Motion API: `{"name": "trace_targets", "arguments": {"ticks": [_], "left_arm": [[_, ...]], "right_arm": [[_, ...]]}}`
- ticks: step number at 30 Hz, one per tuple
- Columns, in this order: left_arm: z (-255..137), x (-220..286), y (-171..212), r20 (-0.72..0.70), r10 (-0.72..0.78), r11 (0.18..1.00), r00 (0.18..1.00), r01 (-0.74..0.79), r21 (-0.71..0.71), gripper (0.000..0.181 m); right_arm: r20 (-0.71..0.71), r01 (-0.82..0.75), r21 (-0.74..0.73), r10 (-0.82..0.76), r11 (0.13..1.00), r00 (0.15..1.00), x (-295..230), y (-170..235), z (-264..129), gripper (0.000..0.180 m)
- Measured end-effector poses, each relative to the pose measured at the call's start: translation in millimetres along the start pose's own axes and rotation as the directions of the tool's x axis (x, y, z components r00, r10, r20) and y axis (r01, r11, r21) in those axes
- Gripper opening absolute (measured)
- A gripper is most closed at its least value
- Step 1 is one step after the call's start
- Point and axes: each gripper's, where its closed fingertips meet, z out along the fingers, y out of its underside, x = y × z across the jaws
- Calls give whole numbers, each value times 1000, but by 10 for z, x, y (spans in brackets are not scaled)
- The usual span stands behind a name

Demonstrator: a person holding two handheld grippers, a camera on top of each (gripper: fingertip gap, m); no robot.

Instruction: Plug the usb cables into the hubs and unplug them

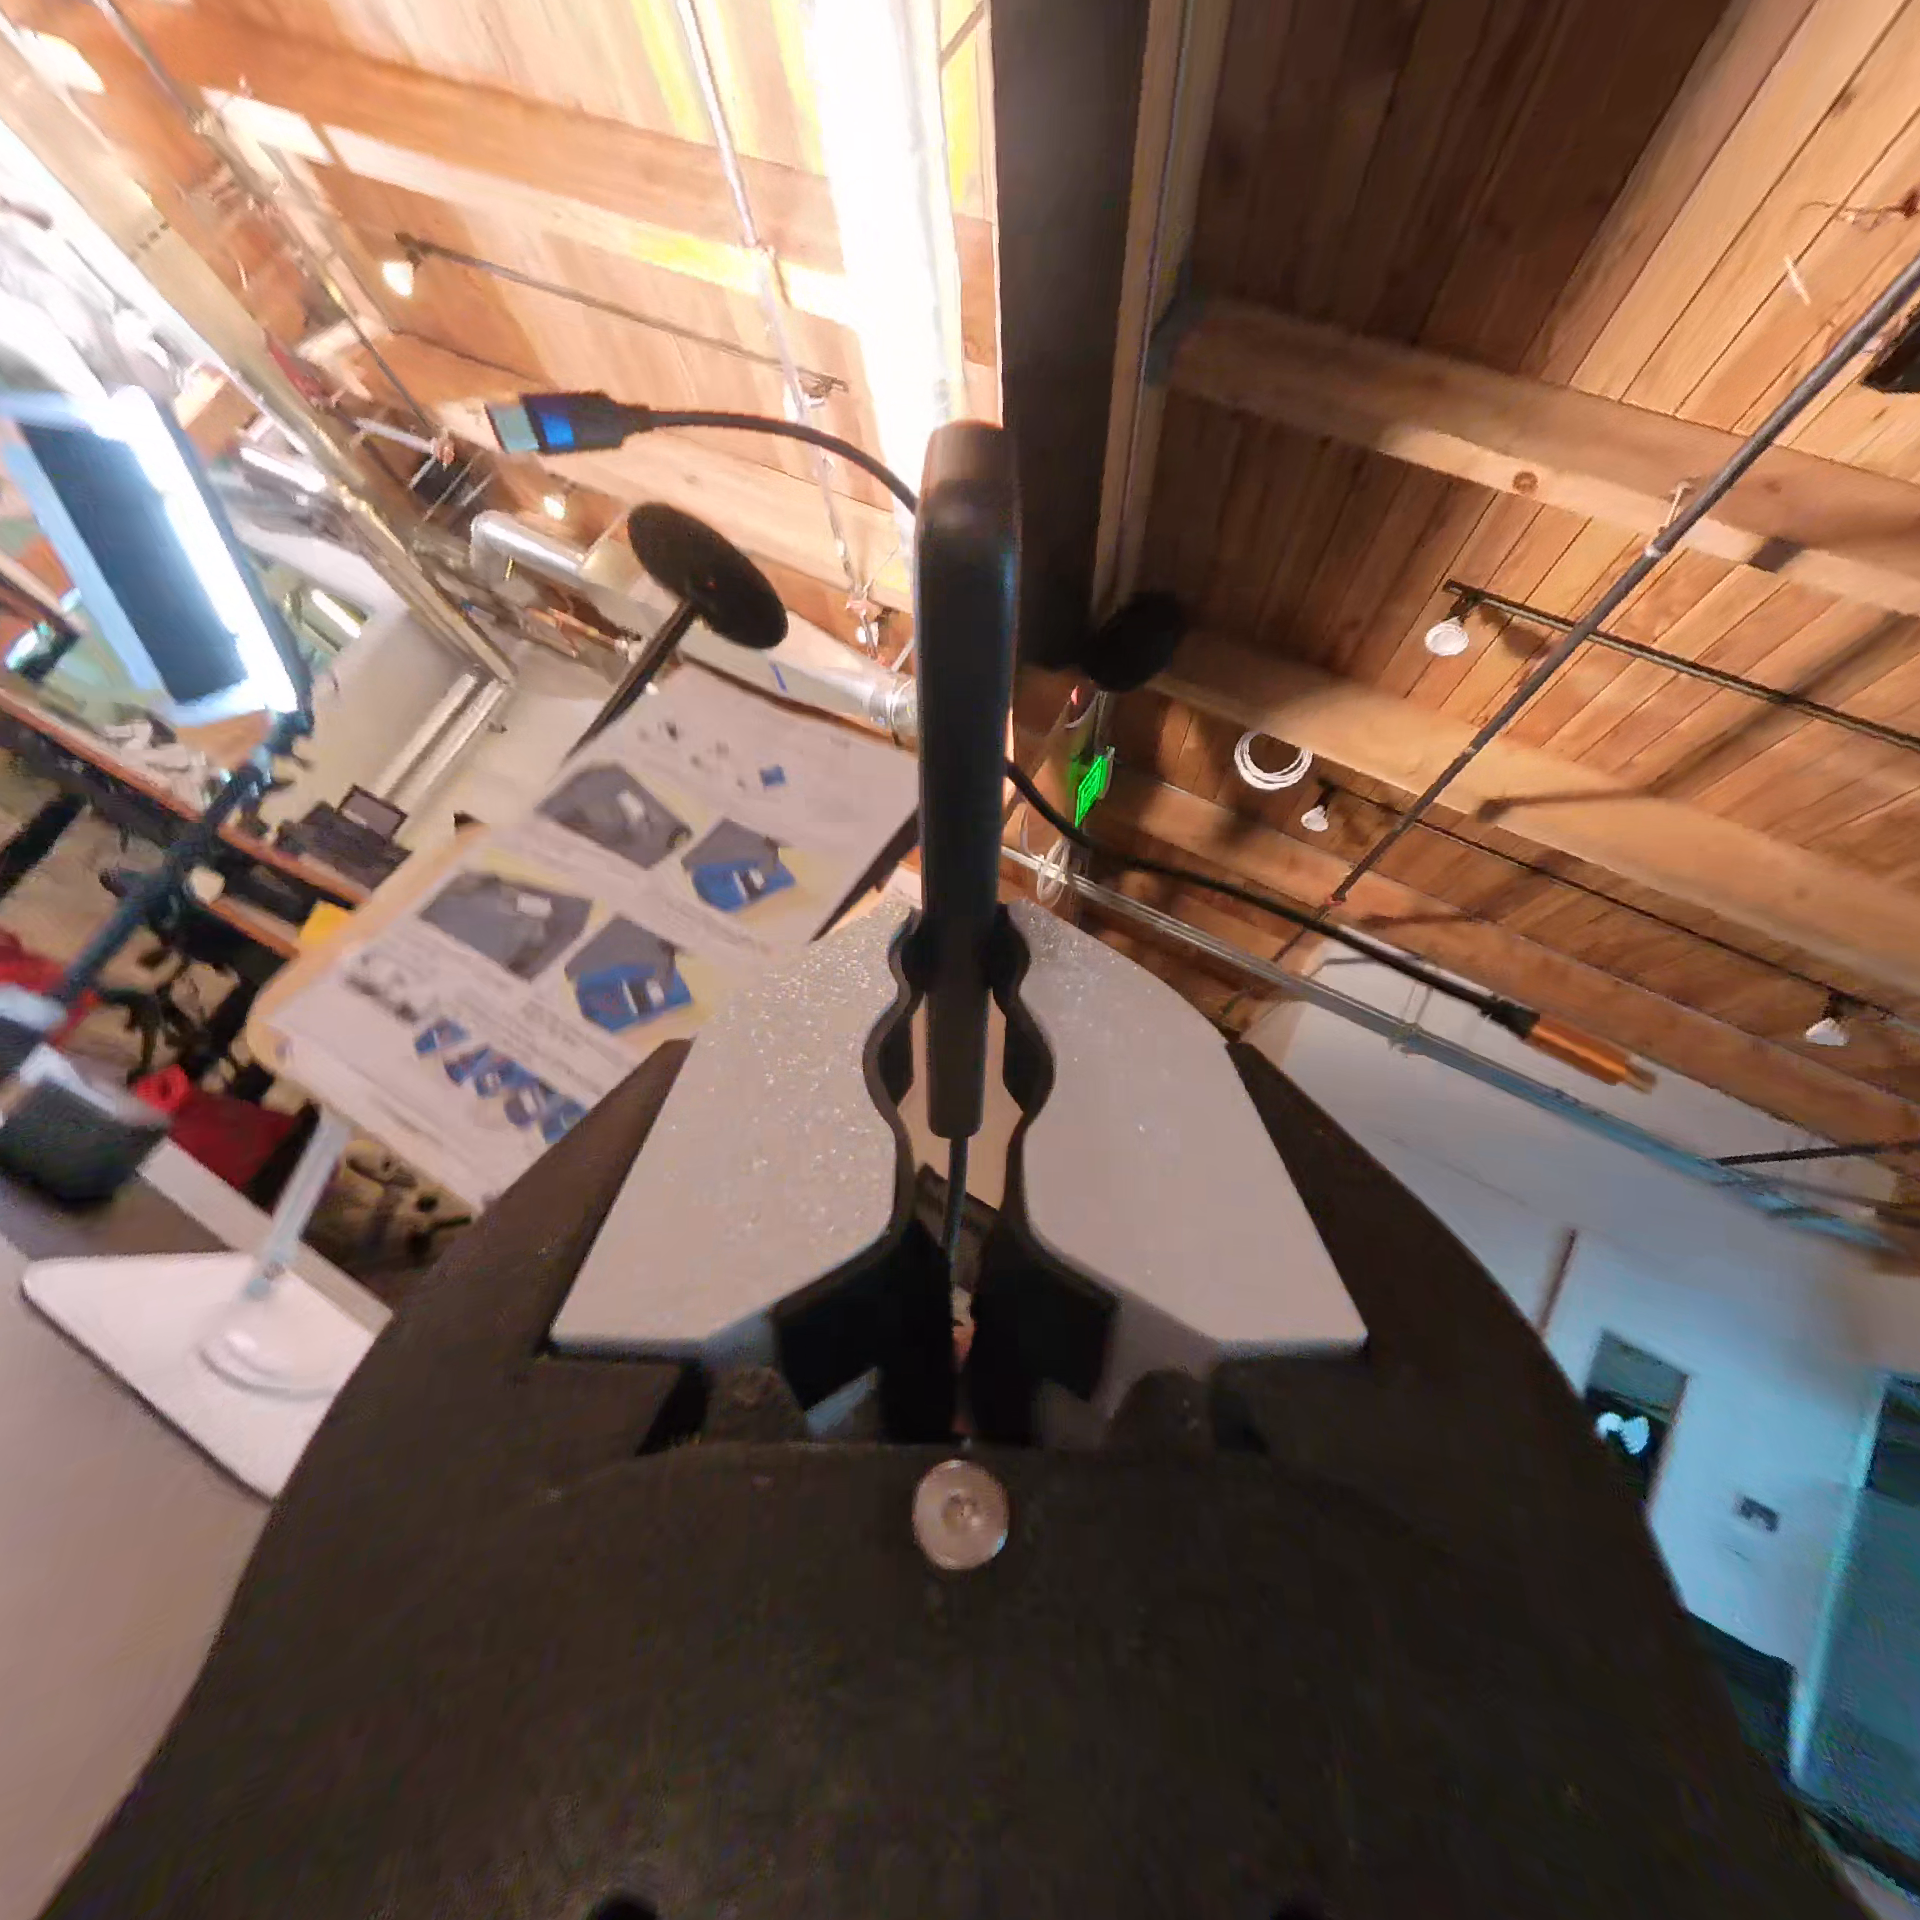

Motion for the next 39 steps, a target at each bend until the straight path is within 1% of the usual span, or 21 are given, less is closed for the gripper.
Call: {"name": "trace_targets", "arguments": {"ticks": [2,5,8,10,13,15,16,17,18,20,21,23,24,25,26,27,30,32,35,37,39], "left_arm": [[-2,-17,43,8,16,1000,1000,-15,-15,46],[12,-16,83,6,22,999,1000,-22,-35,46],[15,-18,97,7,30,999,1000,-30,-42,45],[15,-17,107,6,30,998,1000,-29,-48,44],[18,-4,126,2,34,998,999,-34,-58,43],[20,7,128,-2,42,997,999,-42,-58,43],[23,13,132,-5,45,997,999,-45,-60,43],[23,15,136,-8,46,997,999,-47,-62,43],[24,18,138,-11,47,997,999,-48,-64,43],[24,24,141,-13,48,997,999,-49,-66,43],[25,25,143,-13,48,997,999,-49,-66,43],[28,23,151,-14,46,997,999,-46,-68,42],[29,23,155,-14,45,996,999,-45,-70,42],[29,23,158,-15,43,996,999,-44,-72,42],[32,26,159,-17,43,996,999,-44,-73,42],[31,24,160,-18,42,996,999,-43,-73,42],[33,24,167,-20,38,996,999,-40,-76,42],[35,30,173,-22,40,996,999,-42,-78,42],[40,38,185,-26,47,995,999,-49,-84,42],[40,44,190,-26,52,995,998,-54,-88,42],[39,46,194,-26,54,994,998,-56,-91,42]], "right_arm": [[-4,-4,-64,4,998,1000,-30,424,-160,13],[-10,-77,-187,76,979,997,-168,949,-386,12],[-49,-166,-327,159,930,986,-281,1286,-551,12],[-83,-286,-390,276,875,958,-330,1418,-631,12],[-222,-489,-478,439,729,871,-275,1644,-767,12],[-308,-600,-556,529,575,791,-292,1841,-872,12],[-339,-626,-612,554,484,760,-338,1953,-937,12],[-368,-629,-669,559,396,743,-388,2065,-1012,14],[-389,-618,-714,548,329,741,-425,2162,-1083,13],[-417,-606,-765,548,220,725,-511,2299,-1188,13],[-438,-621,-767,574,163,692,-566,2333,-1211,13],[-473,-648,-758,621,76,625,-641,2348,-1209,13],[-476,-629,-776,614,43,629,-665,2358,-1238,13],[-468,-589,-808,593,14,655,-685,2371,-1281,16],[-455,-551,-835,564,-2,689,-683,2372,-1320,27],[-438,-517,-856,529,4,727,-653,2358,-1342,38],[-374,-451,-886,409,109,833,-433,2224,-1311,53],[-359,-432,-888,353,155,864,-285,2115,-1287,57],[-312,-383,-891,288,241,906,-83,2049,-1228,48],[-307,-359,-905,231,230,923,34,2124,-1277,47],[-295,-330,-932,216,148,931,45,2263,-1402,46]]}}
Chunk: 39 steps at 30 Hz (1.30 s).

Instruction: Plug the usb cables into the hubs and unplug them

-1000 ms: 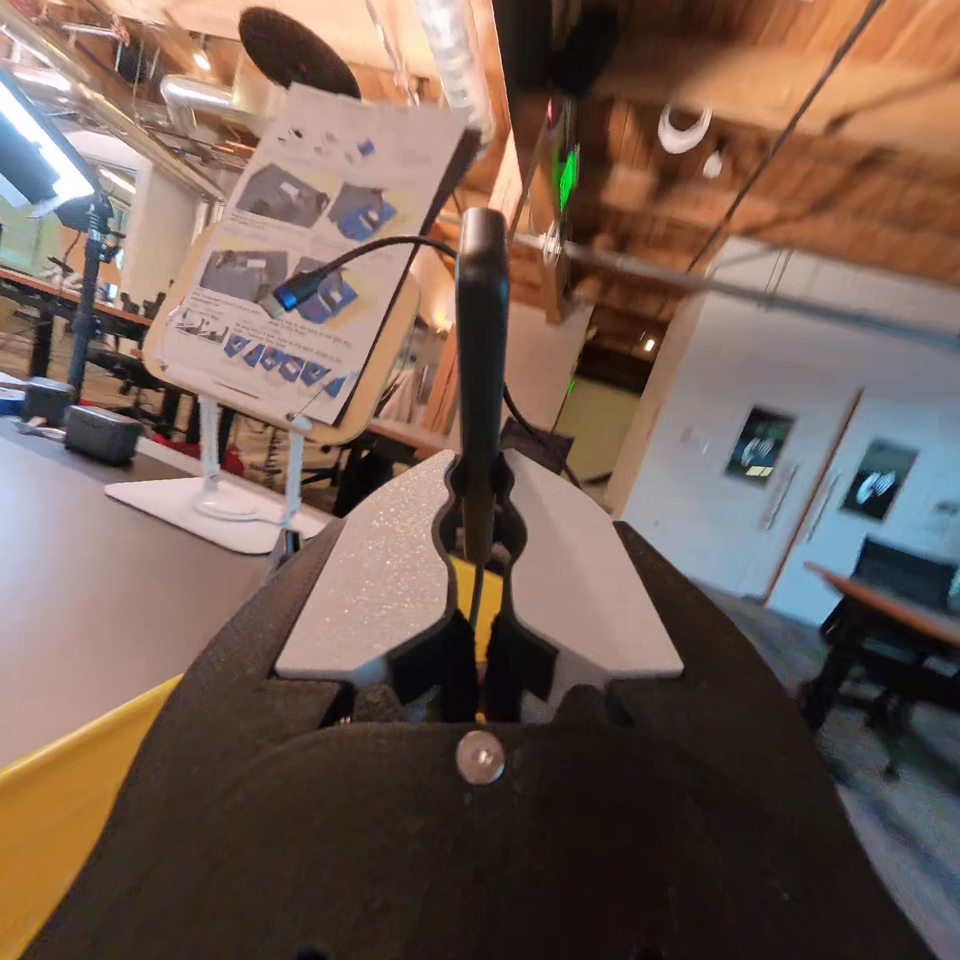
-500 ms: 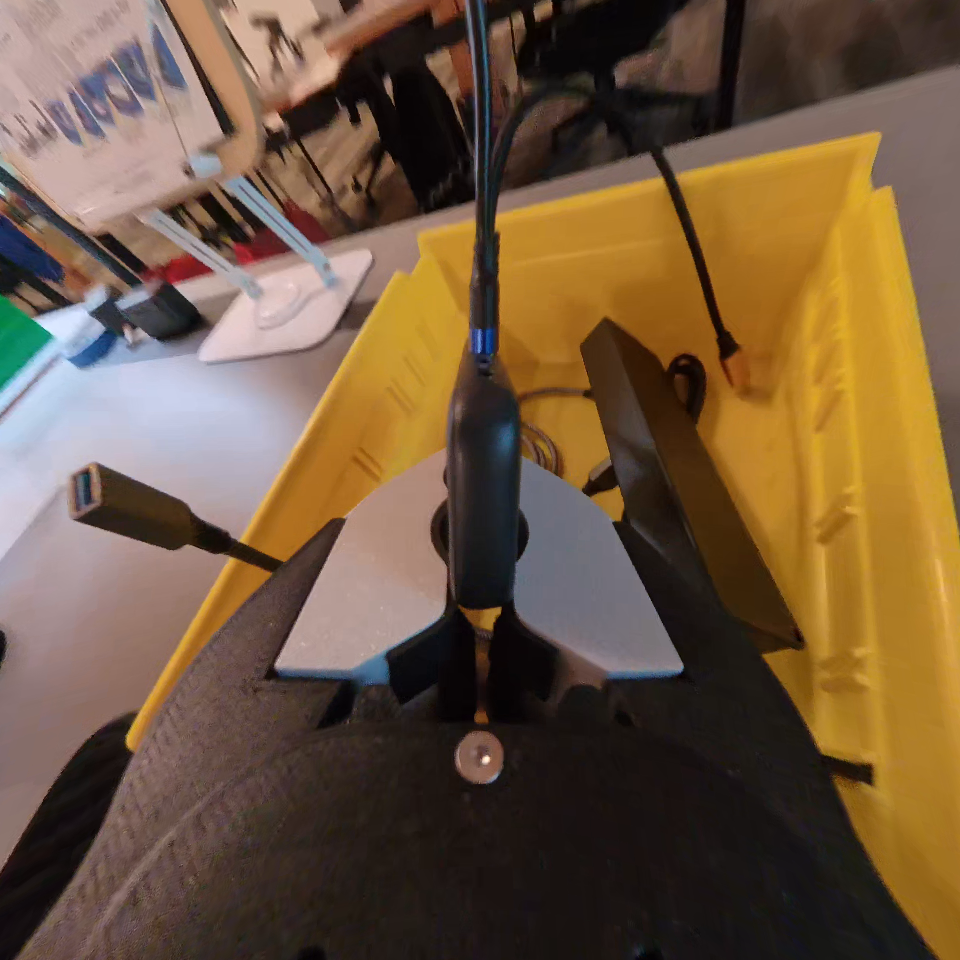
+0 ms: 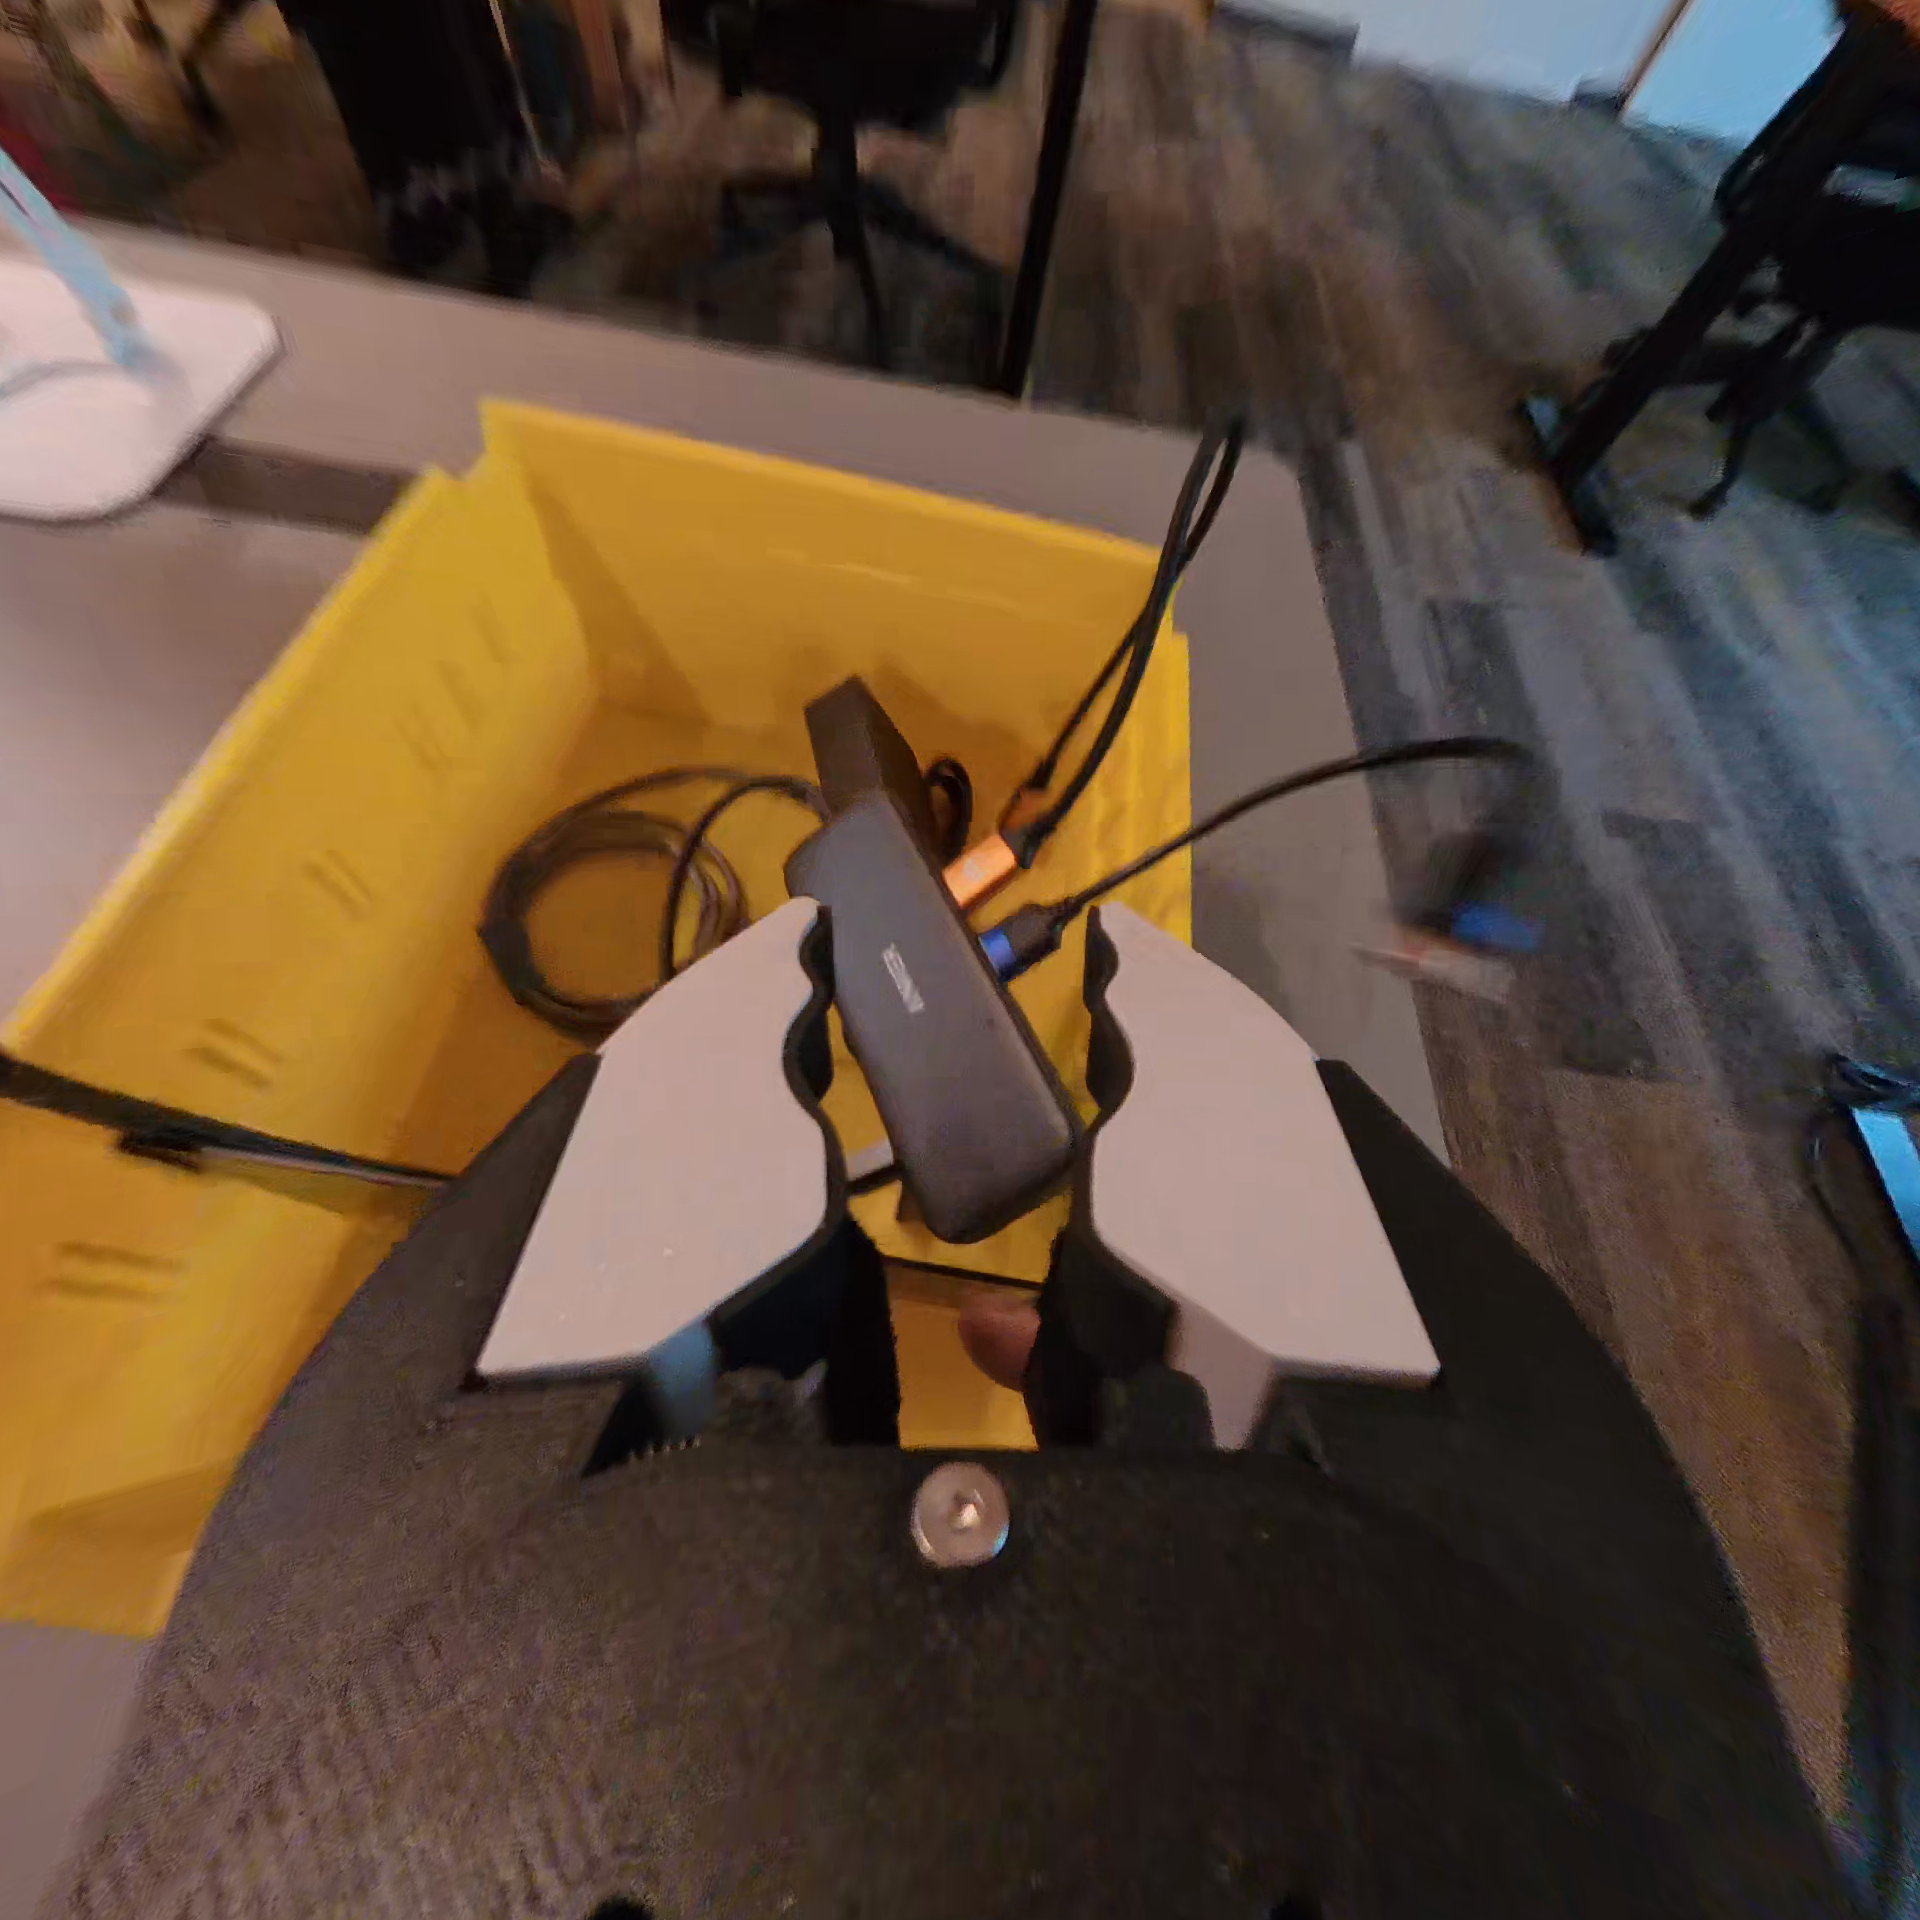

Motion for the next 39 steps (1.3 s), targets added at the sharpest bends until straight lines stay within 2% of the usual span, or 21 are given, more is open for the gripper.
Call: {"name": "trace_targets", "arguments": {"ticks": [3,4,7,9,10,11,13,14,17,20,22,24,26,29,30,32,34,39], "left_arm": [[8,3,12,-1,2,1000,1000,-2,-6,42],[9,2,14,-1,2,1000,1000,-2,-8,42],[19,2,23,-1,4,1000,1000,-4,-12,42],[16,2,25,-2,3,1000,1000,-3,-13,41],[14,3,24,-3,2,1000,1000,-2,-14,41],[15,6,27,-4,2,1000,1000,-2,-15,41],[16,9,29,-5,5,1000,1000,-5,-16,41],[21,9,30,-5,8,1000,1000,-8,-16,41],[25,9,39,-4,8,1000,1000,-8,-22,41],[26,9,43,-3,6,1000,1000,-6,-23,41],[26,9,45,-3,3,1000,1000,-4,-24,41],[27,8,46,-3,4,1000,1000,-4,-23,41],[16,13,44,-4,7,1000,1000,-7,-23,41],[19,16,45,-4,10,1000,1000,-10,-25,41],[19,16,47,-4,8,1000,1000,-8,-25,41],[19,11,45,-5,1,1000,1000,-1,-23,41],[22,-1,40,-5,-8,1000,1000,8,-21,41],[24,6,46,-5,2,1000,1000,-2,-22,40]], "right_arm": [[21,27,-194,-23,981,1000,-16,292,149,49],[9,53,-210,-52,976,999,-8,320,176,49],[-83,167,-140,-180,976,980,71,213,172,50],[-57,228,-163,-239,960,969,34,253,164,69],[-14,239,-223,-249,945,969,2,355,171,74],[37,255,-291,-255,922,966,-32,480,178,73],[77,308,-355,-301,883,951,-39,611,201,56],[83,335,-356,-328,872,941,-50,616,202,47],[75,401,-329,-399,855,914,-117,544,190,47],[82,438,-193,-430,878,899,-325,274,145,46],[148,461,-136,-442,877,885,-516,164,138,43],[228,477,-211,-431,853,873,-617,242,190,28],[311,484,-259,-403,836,861,-725,329,300,21],[322,399,-397,-281,827,904,-685,527,458,24],[309,351,-477,-220,806,925,-643,631,447,31],[286,240,-549,-90,800,954,-637,677,342,32],[340,218,-499,-43,839,940,-741,579,177,35],[267,210,-359,-116,909,957,-546,205,-212,36]]}}
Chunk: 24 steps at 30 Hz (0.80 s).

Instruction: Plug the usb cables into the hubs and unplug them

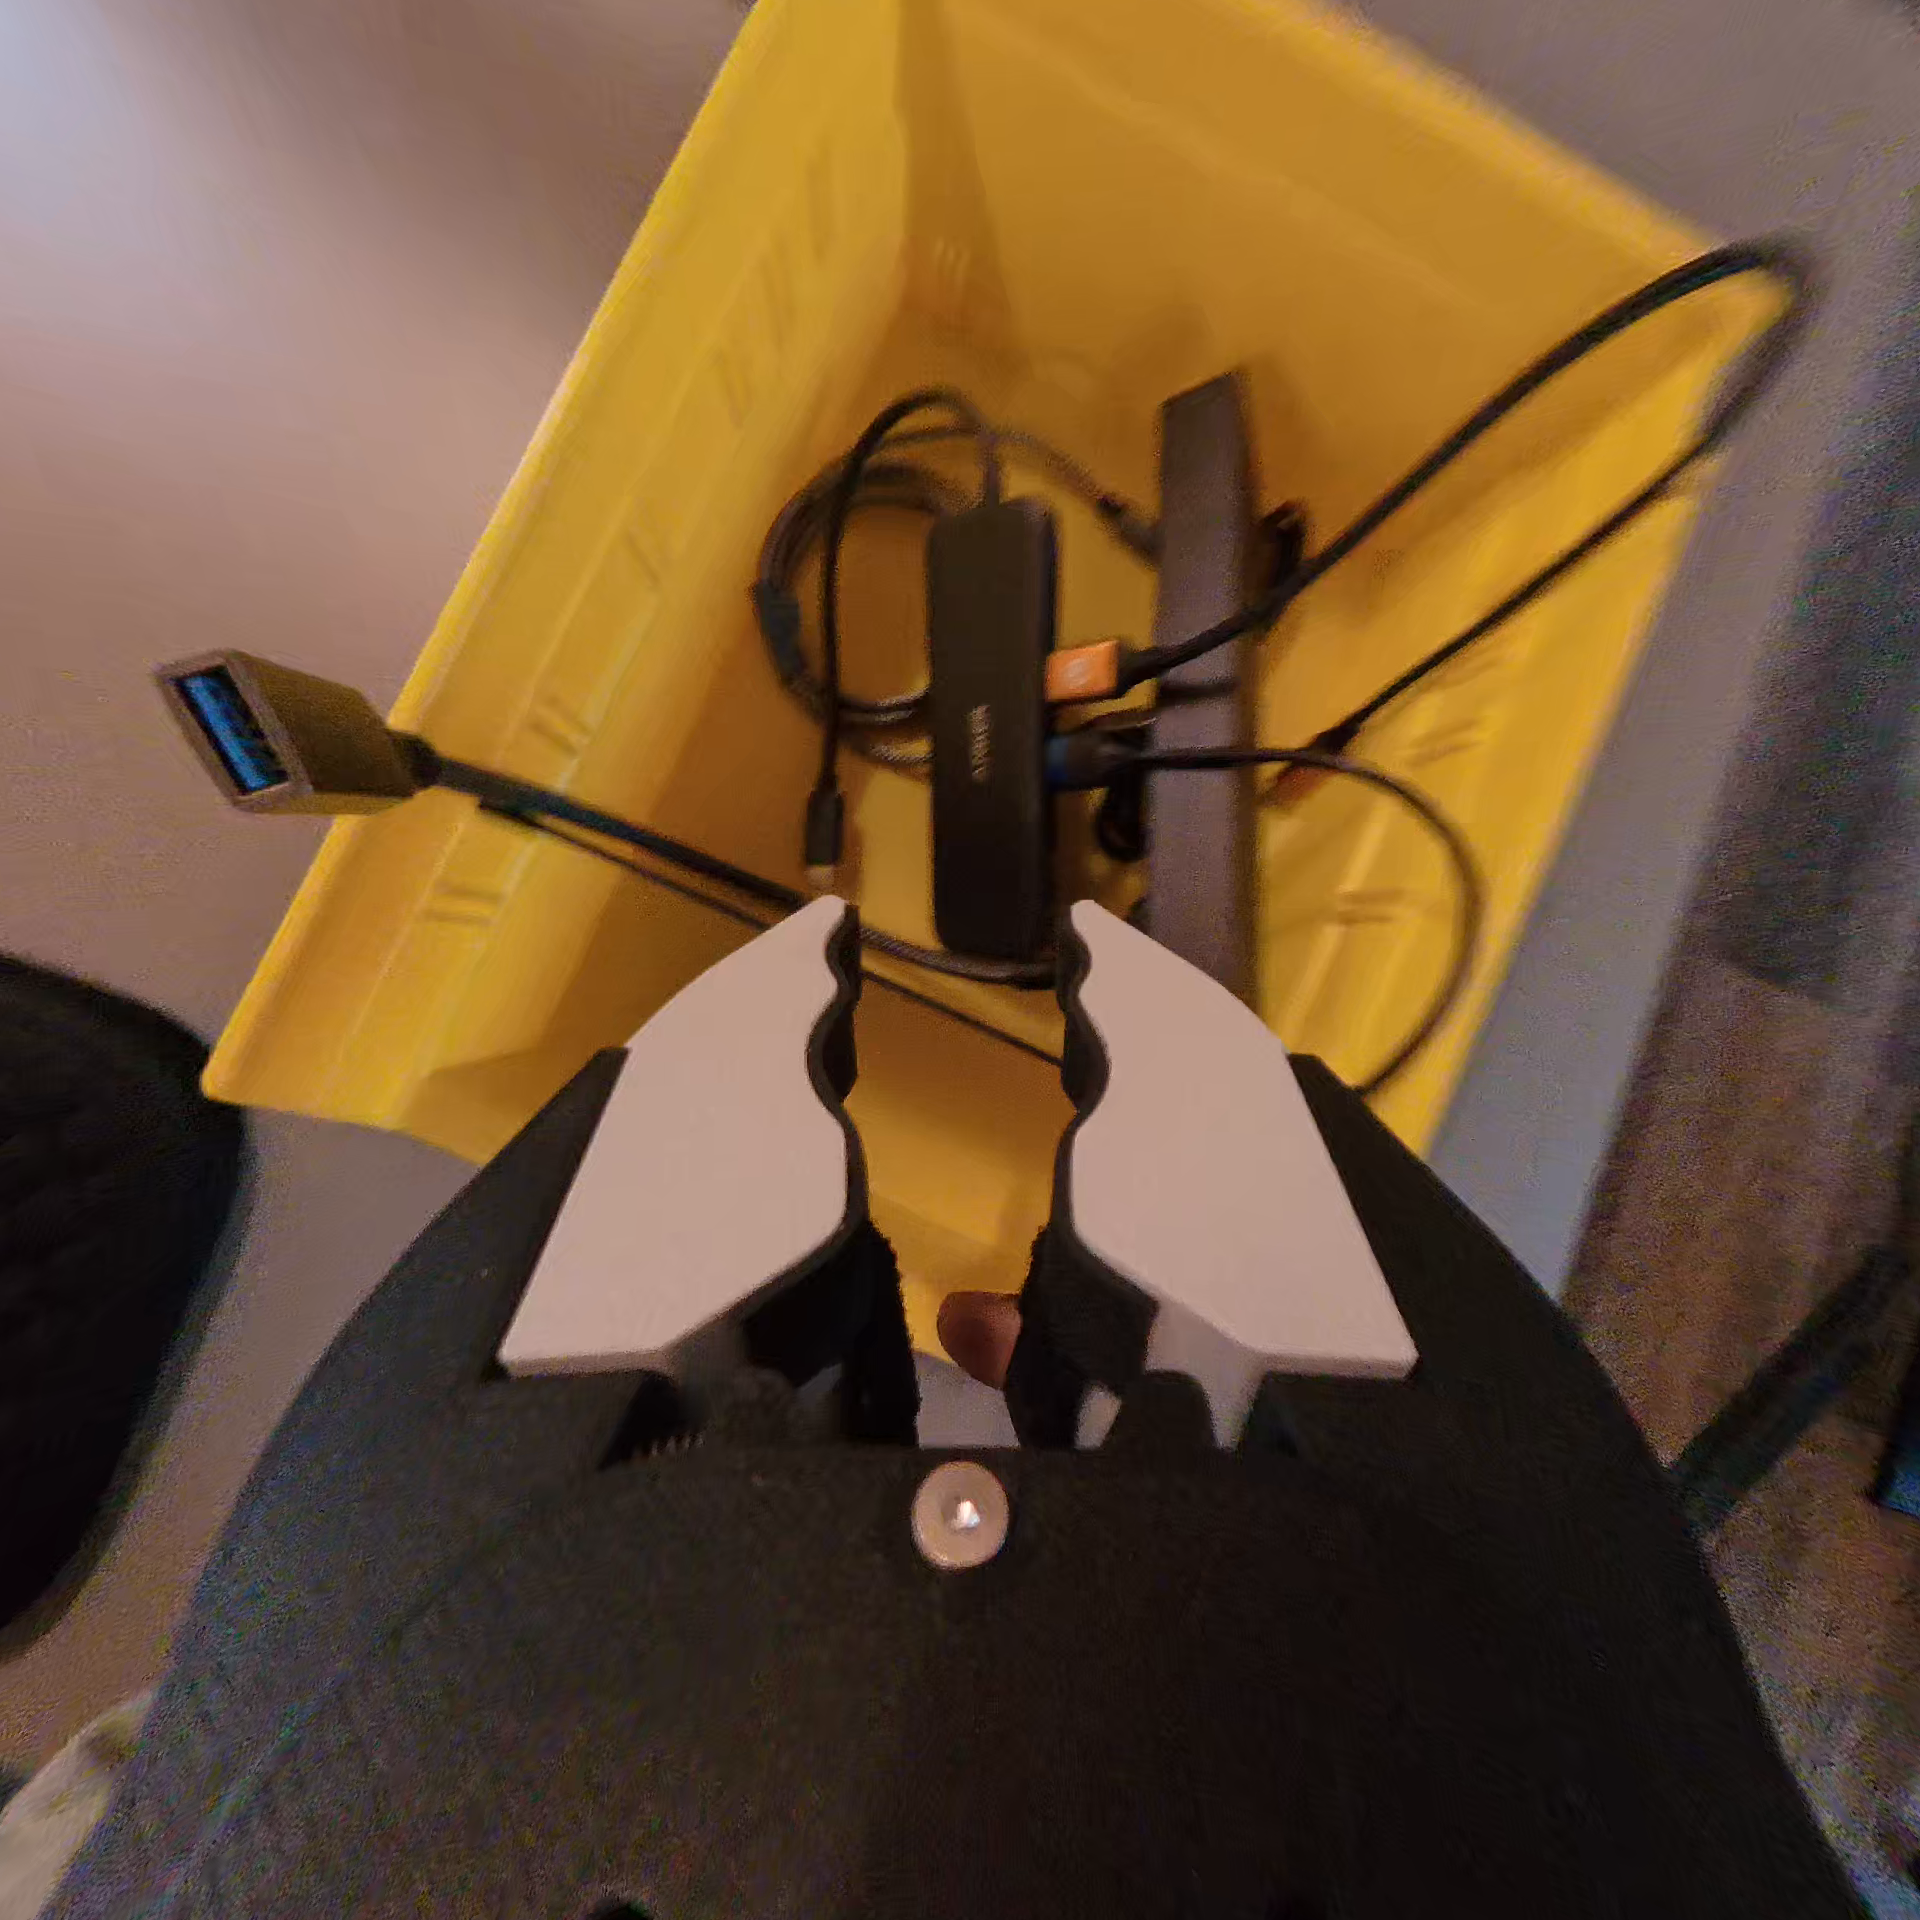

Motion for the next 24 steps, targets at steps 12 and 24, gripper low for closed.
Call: {"name": "trace_targets", "arguments": {"ticks": [12,24], "left_arm": [[3,7,8,4,13,1000,1000,-13,-8,40],[13,11,28,1,17,1000,1000,-17,-17,40]], "right_arm": [[-207,-75,240,126,968,970,730,-648,318,70],[-209,440,41,-423,897,882,433,-819,985,4]]}}
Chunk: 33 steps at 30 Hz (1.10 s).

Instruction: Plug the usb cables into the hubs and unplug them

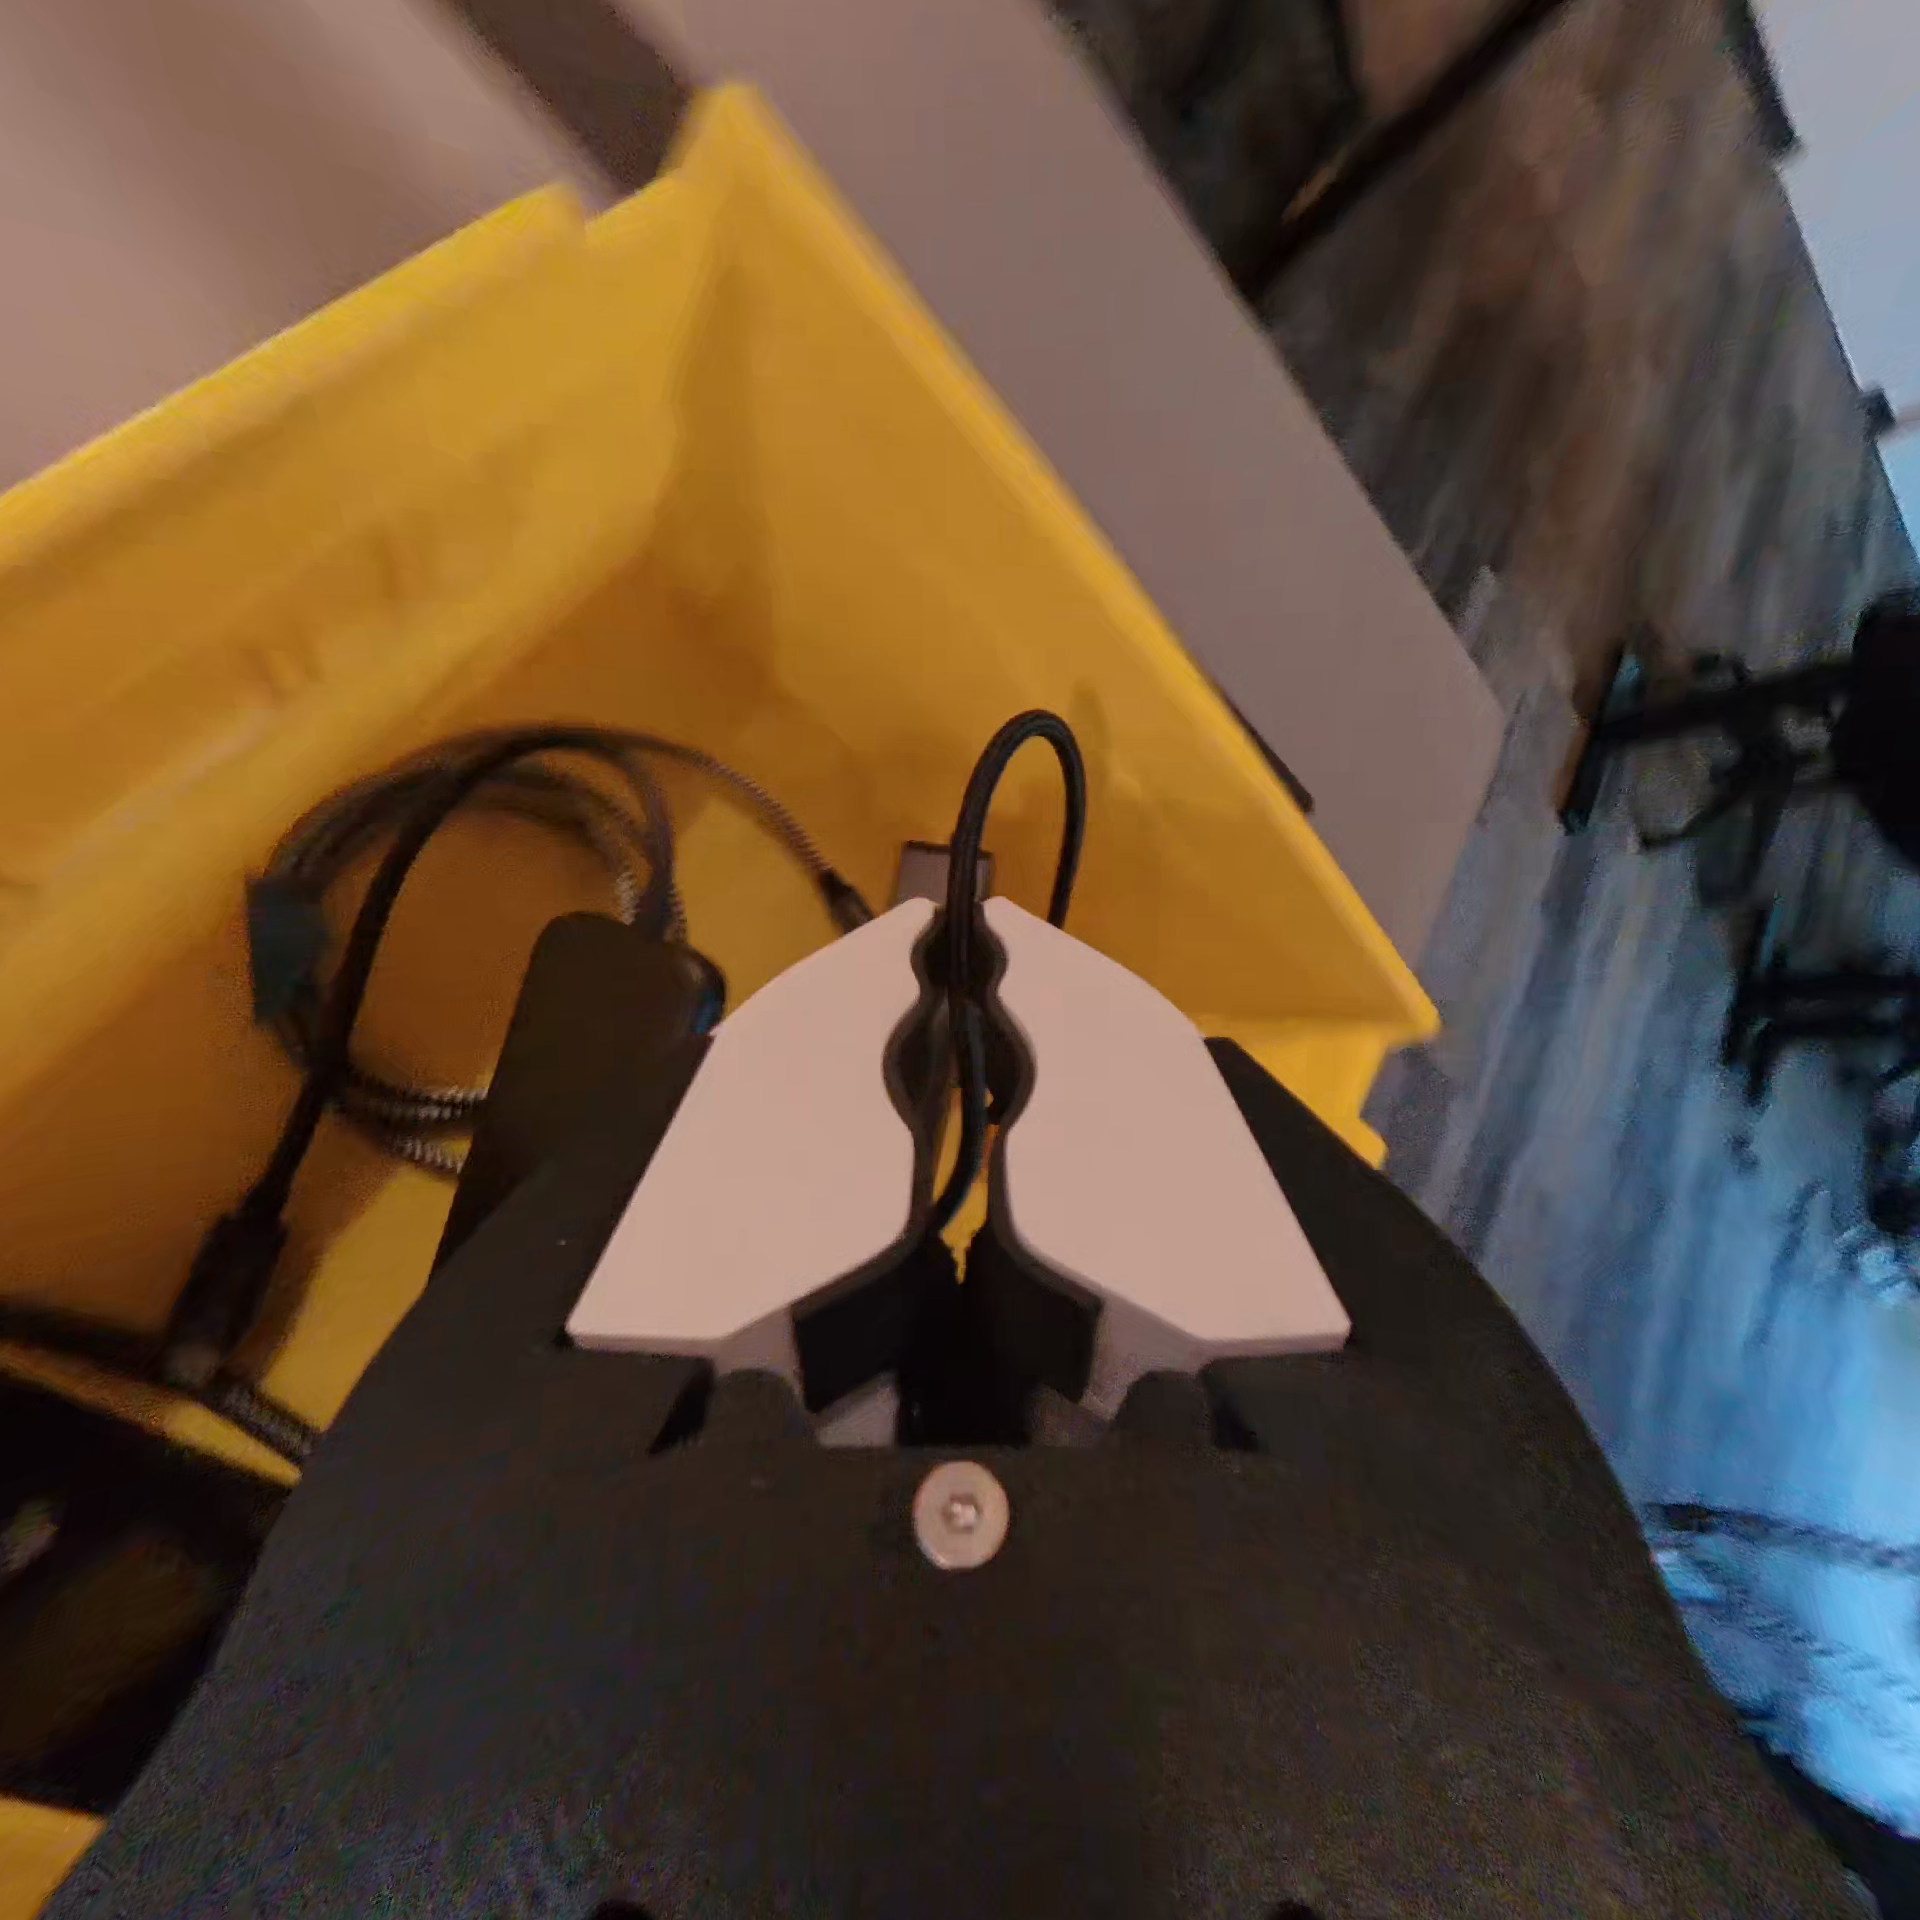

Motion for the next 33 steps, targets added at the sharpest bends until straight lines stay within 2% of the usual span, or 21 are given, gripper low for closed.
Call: {"name": "trace_targets", "arguments": {"ticks": [3,6,8,11,14,16,18,20,21,25,28,31,33], "left_arm": [[8,6,3,0,9,1000,1000,-9,-2,40],[7,15,5,-1,16,1000,1000,-16,-5,40],[6,15,5,-2,20,1000,1000,-20,-5,40],[-1,27,-1,-5,30,1000,1000,-30,-5,40],[-9,53,-3,-9,49,999,999,-49,-6,40],[-9,67,-3,-8,64,998,998,-64,-7,40],[-4,55,1,5,71,997,997,-71,-18,40],[-10,0,16,50,89,995,995,-87,-46,43],[-16,-31,-8,79,116,992,990,-111,-57,48],[-228,-73,-268,127,279,951,952,-255,-175,67],[-620,-122,-421,116,396,888,911,-348,-301,70],[-1167,-307,-254,90,430,790,898,-327,-518,70],[-1588,-436,-21,65,426,695,903,-280,-662,70]], "right_arm": [[148,212,-98,-196,972,969,-337,31,119,5],[208,247,-135,-216,960,954,-455,63,215,6],[229,183,-102,-156,978,961,-475,16,184,26],[132,7,-34,-2,999,991,-282,-85,-56,55],[-23,-180,126,184,976,983,-56,-124,-565,60],[-119,-340,254,378,906,918,75,-28,-988,62],[-96,-448,404,524,798,846,14,19,-1395,62],[-23,-468,531,564,707,826,-223,-42,-1721,65],[-2,-448,567,545,691,839,-394,-80,-1830,69],[37,-324,521,358,790,933,-1221,-91,-1872,81],[84,-288,450,280,846,956,-1652,14,-1700,84],[99,-307,378,292,873,951,-1816,144,-1474,84],[96,-325,338,311,883,946,-1848,208,-1332,82]]}}
